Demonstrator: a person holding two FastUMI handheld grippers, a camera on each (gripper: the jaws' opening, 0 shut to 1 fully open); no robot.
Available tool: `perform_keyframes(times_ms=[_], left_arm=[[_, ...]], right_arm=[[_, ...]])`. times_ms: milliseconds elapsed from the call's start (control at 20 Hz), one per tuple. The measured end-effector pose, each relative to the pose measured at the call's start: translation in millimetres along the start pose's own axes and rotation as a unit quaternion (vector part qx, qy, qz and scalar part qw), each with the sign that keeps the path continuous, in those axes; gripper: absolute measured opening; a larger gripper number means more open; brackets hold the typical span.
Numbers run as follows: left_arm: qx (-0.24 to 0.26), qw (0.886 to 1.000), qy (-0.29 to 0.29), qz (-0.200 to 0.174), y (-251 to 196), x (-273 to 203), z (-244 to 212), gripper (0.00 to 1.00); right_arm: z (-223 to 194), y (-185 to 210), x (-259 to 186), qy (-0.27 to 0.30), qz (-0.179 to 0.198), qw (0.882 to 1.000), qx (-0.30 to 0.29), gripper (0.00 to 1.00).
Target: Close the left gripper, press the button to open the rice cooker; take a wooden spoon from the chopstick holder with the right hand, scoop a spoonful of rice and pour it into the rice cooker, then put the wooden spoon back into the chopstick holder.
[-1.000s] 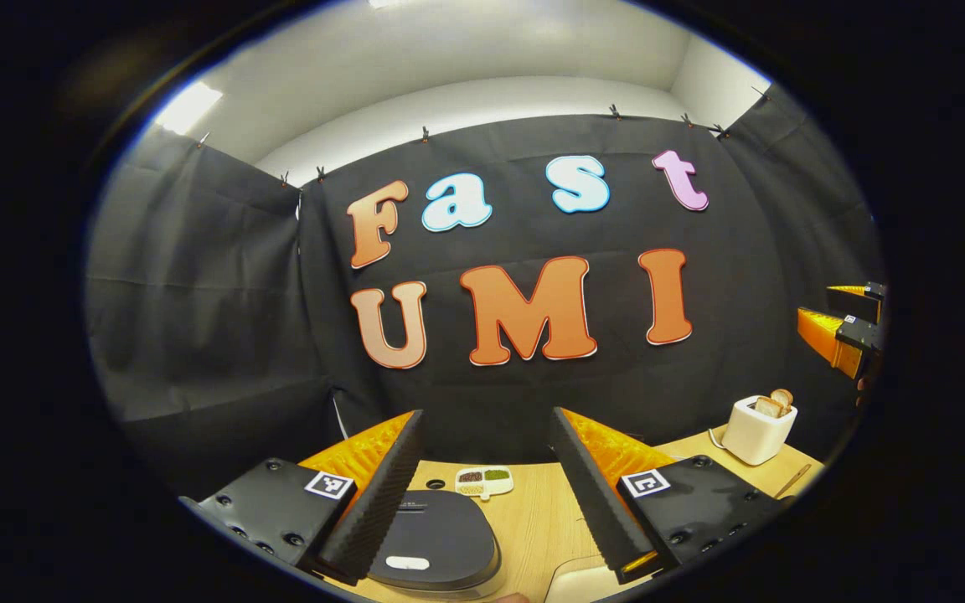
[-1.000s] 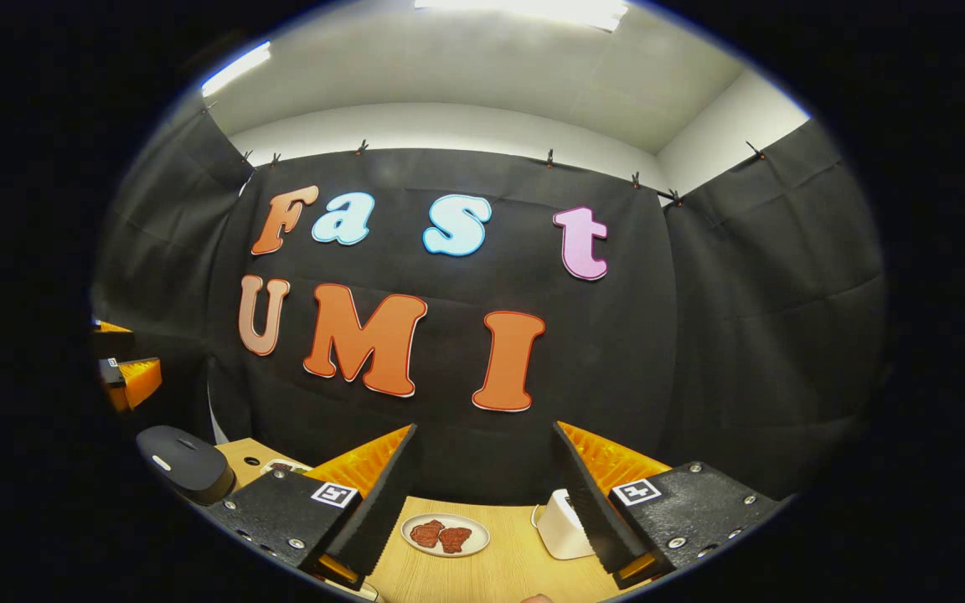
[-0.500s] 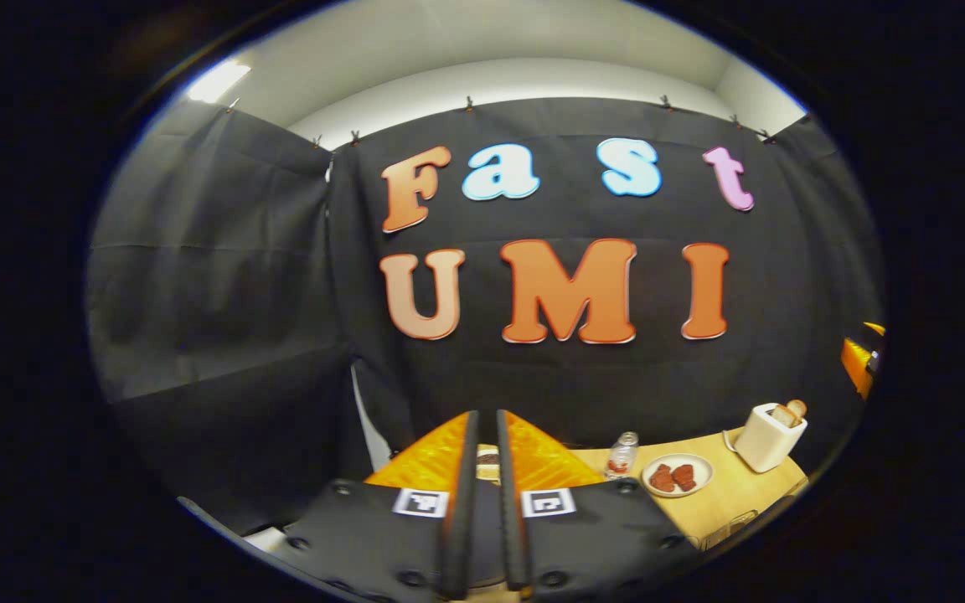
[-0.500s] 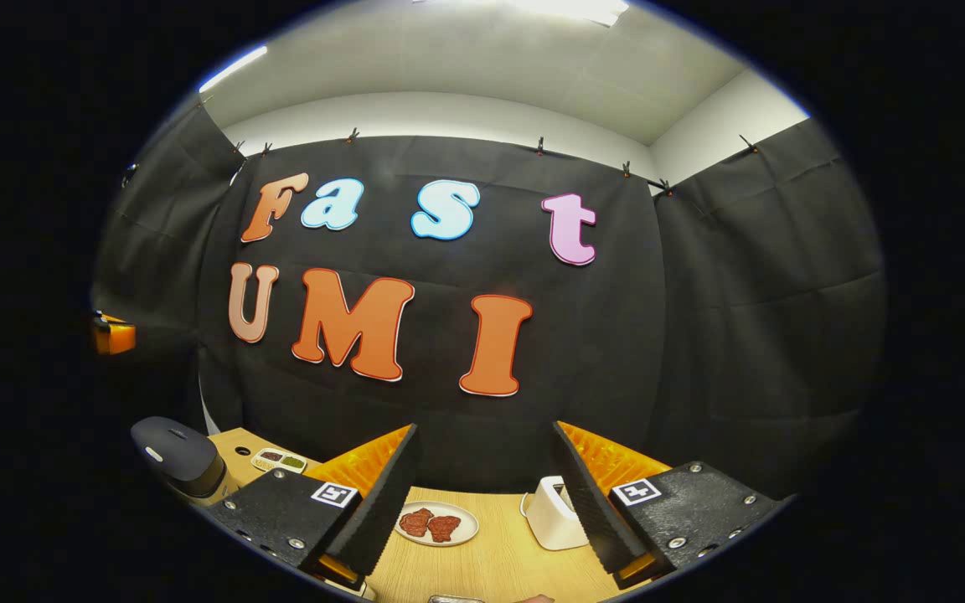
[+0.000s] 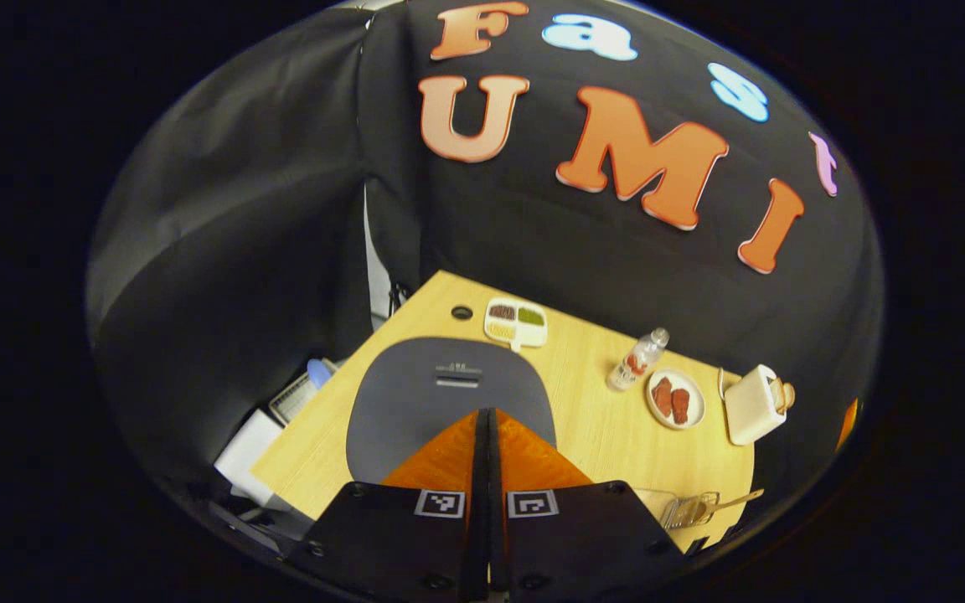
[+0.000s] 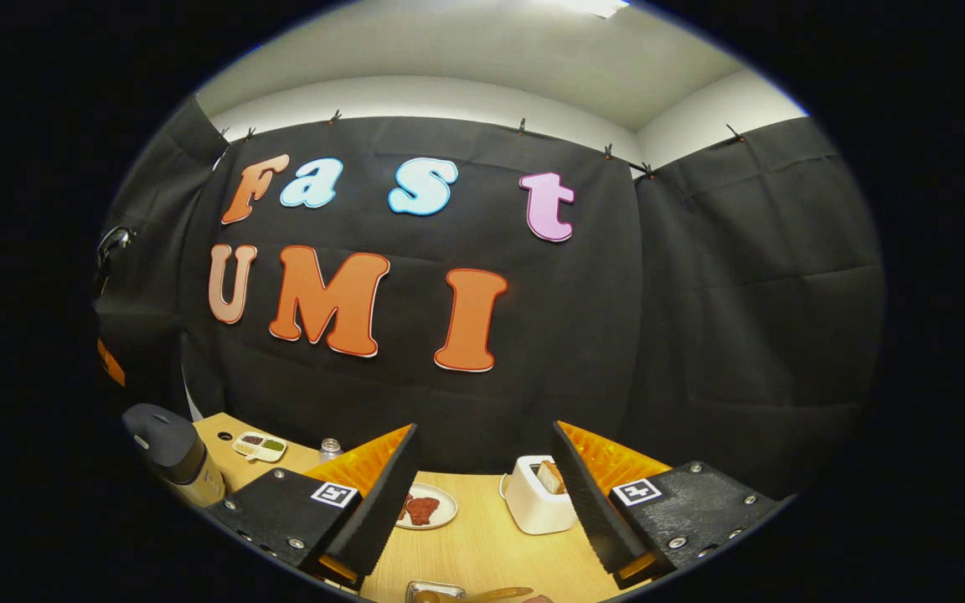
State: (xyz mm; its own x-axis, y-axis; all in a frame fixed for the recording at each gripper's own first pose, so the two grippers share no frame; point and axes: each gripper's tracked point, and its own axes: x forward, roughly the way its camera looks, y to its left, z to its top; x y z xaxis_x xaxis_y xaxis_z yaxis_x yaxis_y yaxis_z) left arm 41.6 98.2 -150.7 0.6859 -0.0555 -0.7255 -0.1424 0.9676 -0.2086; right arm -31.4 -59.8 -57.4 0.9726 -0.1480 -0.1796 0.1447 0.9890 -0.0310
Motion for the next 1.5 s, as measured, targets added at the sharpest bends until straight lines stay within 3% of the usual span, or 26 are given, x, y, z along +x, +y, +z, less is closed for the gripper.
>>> perform_keyframes(times_ms=[200, 400, 600, 750, 1050, 1200, 1400, 1500], left_arm=[[-0.015, 0.996, 0.084, -0.004, 6.9, 27.8, -31.3, 0.02], [-0.051, 0.984, 0.172, 0.001, 10.9, 46.3, -63.0, 0.05], [-0.063, 0.975, 0.211, 0.016, 22.5, 57.1, -86.4, 0.05], [-0.074, 0.975, 0.207, 0.012, 23.0, 59.3, -86.0, 0.03], [-0.036, 0.989, 0.146, 0.006, 21.3, 49.2, -76.4, 0.06], [-0.021, 0.996, 0.082, 0.007, 17.9, 33.7, -54.3, 0.06], [0.02, 0.998, -0.058, 0.002, 8.6, 6.5, 16.0, 0.05], [0.02, 0.991, -0.13, 0.031, 13.6, -3.1, 52.9, 0.05]], right_arm=[[-18.2, -7.0, -2.1, 0.025, -0.007, 1.0, -0.004, 0.95], [-41.3, -9.9, -5.8, 0.056, -0.009, 0.998, -0.002, 0.95], [-57.8, -15.7, -7.6, 0.078, -0.016, 0.997, -0.006, 0.95], [-68.5, -15.0, -9.1, 0.092, -0.017, 0.996, -0.002, 0.95], [-88.9, -16.0, -6.0, 0.12, -0.012, 0.992, 0.017, 0.95], [-106.1, -33.0, -7.3, 0.146, -0.028, 0.989, 0.029, 0.95], [-139.4, -43.9, -14.6, 0.194, -0.038, 0.979, 0.042, 0.95], [-156.5, -44.0, -17.6, 0.219, -0.038, 0.973, 0.054, 0.95]])
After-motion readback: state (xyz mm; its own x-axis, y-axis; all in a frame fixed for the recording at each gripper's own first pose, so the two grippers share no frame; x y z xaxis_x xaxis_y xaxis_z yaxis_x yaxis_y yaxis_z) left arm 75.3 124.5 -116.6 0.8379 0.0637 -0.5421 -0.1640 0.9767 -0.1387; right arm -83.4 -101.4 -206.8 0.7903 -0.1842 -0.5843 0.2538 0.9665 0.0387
